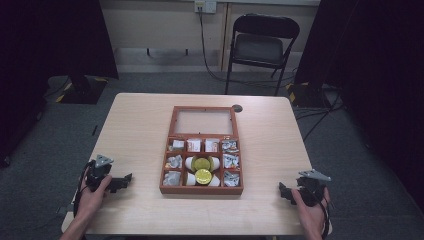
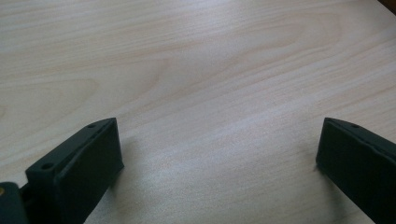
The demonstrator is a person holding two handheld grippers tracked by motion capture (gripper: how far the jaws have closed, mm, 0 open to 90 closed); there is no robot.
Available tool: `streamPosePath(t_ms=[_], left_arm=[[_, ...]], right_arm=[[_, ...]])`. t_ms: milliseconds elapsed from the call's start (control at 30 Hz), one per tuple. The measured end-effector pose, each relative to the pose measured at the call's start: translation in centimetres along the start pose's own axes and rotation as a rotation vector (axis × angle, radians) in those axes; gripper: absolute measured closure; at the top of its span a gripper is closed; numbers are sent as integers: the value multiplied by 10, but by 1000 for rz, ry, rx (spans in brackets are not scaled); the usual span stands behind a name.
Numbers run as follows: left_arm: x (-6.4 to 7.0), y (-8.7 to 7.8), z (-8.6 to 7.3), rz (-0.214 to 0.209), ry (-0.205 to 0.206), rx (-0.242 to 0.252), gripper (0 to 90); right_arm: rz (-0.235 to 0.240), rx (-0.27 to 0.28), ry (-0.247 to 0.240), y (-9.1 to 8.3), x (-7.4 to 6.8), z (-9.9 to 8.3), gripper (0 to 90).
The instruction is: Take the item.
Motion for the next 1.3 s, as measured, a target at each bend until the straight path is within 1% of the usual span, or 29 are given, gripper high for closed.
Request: streamPosePath(t_ms=[267,433,533,633,733,800,933,1067,1200,1300], left_arm=[[0,0,0,-1,-1,0,0],[0,0,0,0,0,0,0],[0,0,0,-1,-1,0,0],[0,0,0,0,0,0,0],[0,0,0,-1,-1,0,0],[0,0,0,-2,-1,0,0],[0,0,0,0,0,0,0],[0,0,0,0,0,0,0],[0,0,0,-2,-1,0,0],[0,0,0,-2,-1,0,0]], right_arm=[[9,-1,0,0,-1,1,10],[19,13,-1,-4,-1,2,139],[47,11,-4,-4,-3,3,139],[100,4,-19,-6,-7,4,148],[124,3,-29,-6,-11,6,167],[134,13,-35,-7,-14,8,173],[130,37,-47,-9,-18,12,184],[142,47,-67,-12,-22,16,210],[151,84,-59,-17,-25,21,218],[182,94,-69,-20,-29,24,234]])
Point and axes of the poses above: each handheld gripper's, and its own axes: y roughly forward along the jaws, z roughly out of its top, x roughly to its right, the point moved 3 cm from there along y, roughly forward along the jaws, and after that the axes turned 6 degrees about -x, right-handed, at the moved point
